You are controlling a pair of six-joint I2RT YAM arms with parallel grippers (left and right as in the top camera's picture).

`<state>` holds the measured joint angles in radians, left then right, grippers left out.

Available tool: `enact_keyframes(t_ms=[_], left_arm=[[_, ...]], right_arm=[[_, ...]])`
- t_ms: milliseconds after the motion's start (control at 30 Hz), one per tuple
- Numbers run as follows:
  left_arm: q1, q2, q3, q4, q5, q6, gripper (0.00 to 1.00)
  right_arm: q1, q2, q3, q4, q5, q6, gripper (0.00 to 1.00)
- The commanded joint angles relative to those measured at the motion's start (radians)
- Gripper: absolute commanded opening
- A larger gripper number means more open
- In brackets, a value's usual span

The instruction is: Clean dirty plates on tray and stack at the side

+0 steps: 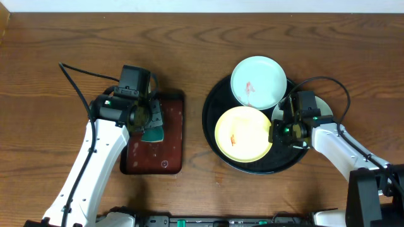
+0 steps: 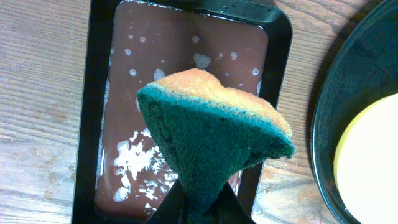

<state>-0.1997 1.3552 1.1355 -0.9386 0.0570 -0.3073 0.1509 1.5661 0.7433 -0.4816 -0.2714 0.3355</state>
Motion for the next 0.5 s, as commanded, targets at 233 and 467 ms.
enact_keyframes(t_ms=[233, 467], left_arm=[[-0.023, -0.001, 0.028, 0.043, 0.144, -0.001, 0.07], [-0.171, 0.033, 0.027, 0.120, 0.175, -0.093, 0.08]], right_arm=[[0.043, -0.010, -0.007, 0.013, 0.124, 0.076, 0.01], [0.130, -0.009, -0.012, 0.005, 0.198, 0.115, 0.01]])
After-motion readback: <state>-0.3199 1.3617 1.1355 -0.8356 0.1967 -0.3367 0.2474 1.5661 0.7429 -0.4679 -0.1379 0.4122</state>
